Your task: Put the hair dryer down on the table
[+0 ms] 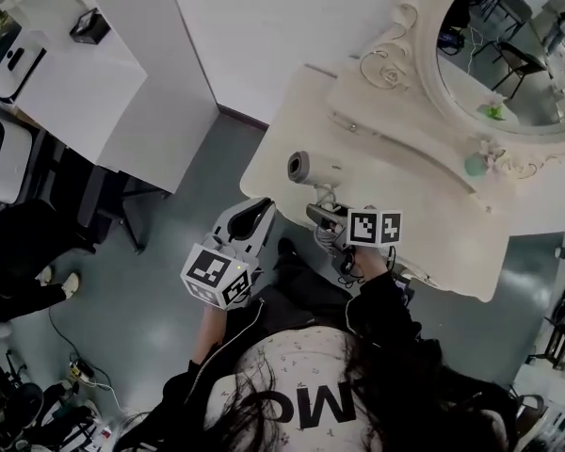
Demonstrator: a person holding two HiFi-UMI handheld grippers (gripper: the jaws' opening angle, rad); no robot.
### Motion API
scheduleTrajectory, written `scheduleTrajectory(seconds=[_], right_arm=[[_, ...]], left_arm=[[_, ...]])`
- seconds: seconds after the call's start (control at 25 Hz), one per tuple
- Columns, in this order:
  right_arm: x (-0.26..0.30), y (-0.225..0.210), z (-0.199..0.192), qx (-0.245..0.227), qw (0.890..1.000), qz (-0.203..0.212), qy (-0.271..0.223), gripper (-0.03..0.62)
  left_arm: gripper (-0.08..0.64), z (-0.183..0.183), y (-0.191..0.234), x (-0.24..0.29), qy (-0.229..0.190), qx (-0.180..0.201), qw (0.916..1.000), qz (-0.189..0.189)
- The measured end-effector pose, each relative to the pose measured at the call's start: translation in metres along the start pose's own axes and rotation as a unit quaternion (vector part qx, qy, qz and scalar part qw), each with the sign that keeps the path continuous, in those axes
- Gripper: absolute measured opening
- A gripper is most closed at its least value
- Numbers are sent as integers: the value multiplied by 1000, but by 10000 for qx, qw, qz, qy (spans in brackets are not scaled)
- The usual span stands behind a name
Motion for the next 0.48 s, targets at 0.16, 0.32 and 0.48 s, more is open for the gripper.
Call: scheduleTrajectory(seconds=[0.16,0.32,0.48], right_arm=[[17,-28,9,-100,9991,-326,250,268],[32,-50,15,-153,9970,-637,404,268],[42,-57,20,-464,9939,-822,569,268]], left_arm=[[12,2,7,17,106,11,9999,21],[12,6,15,25,179,39,9998,73],[12,10,27,28,234,44,9996,166]])
Point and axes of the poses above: the fingertips, and each gripper's own axes: x forward along the fingers, y to its left, z out of its top, the point moved 4 cm from there along -x, backward along the fingers, and after that the axes turned 6 degrees about -y, right-handed, at the moved point
